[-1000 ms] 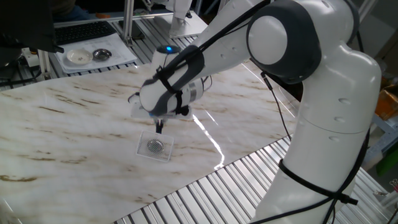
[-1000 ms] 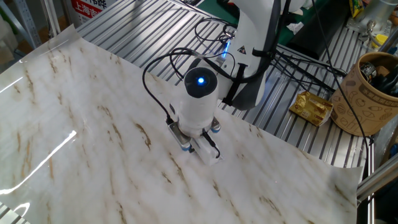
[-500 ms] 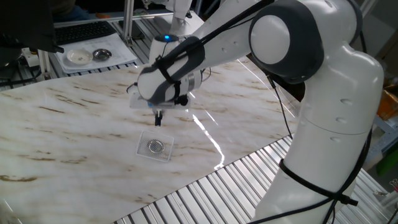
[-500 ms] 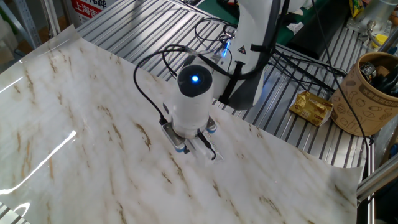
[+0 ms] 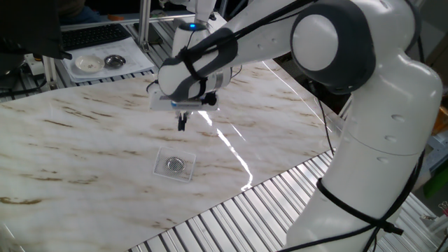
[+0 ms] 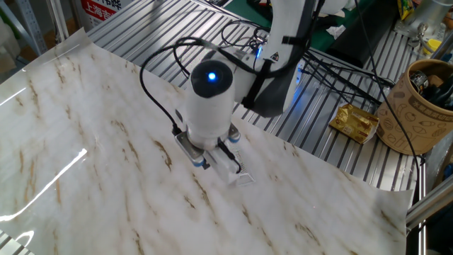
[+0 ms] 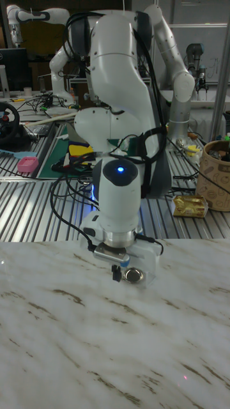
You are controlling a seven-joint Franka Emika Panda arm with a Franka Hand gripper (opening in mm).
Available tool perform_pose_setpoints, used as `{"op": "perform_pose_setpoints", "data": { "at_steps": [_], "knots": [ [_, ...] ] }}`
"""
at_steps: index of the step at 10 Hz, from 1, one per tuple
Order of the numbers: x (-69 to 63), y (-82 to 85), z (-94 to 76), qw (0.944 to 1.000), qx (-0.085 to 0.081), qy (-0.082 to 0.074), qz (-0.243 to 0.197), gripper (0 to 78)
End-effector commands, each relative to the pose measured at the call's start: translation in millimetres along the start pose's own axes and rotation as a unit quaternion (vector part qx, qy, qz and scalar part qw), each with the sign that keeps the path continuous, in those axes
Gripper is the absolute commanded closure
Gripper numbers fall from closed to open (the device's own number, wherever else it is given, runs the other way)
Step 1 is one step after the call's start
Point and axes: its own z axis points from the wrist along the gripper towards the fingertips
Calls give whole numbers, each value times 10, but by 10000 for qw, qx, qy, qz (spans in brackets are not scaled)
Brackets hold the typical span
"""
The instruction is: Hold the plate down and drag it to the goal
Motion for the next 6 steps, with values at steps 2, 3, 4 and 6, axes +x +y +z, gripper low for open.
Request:
{"op": "perform_pose_setpoints", "data": {
  "at_steps": [2, 3, 4, 6],
  "knots": [
    [30, -48, -361, 9982, -28, 50, -600, 776],
    [31, -48, -362, 9982, -28, 50, -603, 776],
    [69, -60, -464, 9961, -22, 51, -882, 776],
    [89, -76, -522, 9946, -18, -23, -1039, 776]
  ]
}}
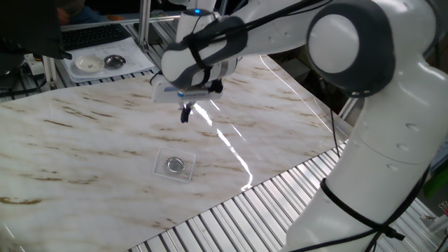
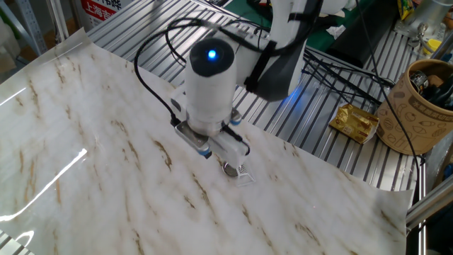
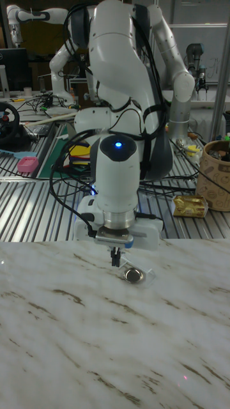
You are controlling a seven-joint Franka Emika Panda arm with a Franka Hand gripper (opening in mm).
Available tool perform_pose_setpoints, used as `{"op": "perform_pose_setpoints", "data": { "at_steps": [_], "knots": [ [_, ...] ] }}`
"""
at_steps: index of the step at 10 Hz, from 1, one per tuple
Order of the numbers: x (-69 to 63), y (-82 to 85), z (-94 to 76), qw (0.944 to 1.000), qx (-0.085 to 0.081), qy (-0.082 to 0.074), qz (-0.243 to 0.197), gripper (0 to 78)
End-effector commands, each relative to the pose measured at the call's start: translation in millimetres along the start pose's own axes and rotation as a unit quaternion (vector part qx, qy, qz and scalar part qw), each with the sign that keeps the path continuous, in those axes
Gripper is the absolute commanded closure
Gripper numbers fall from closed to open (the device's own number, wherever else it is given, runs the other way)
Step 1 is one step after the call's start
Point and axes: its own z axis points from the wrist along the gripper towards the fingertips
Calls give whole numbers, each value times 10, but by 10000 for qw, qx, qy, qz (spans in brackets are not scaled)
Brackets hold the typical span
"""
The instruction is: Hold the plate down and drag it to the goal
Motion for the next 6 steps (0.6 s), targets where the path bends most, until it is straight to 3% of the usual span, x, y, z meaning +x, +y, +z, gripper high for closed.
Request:
{"op": "perform_pose_setpoints", "data": {
  "at_steps": [1, 6],
  "knots": [
    [48, -27, -117, 9994, 6, -79, -351, 776],
    [64, -47, -149, 9989, 15, -66, -470, 776]
  ]
}}
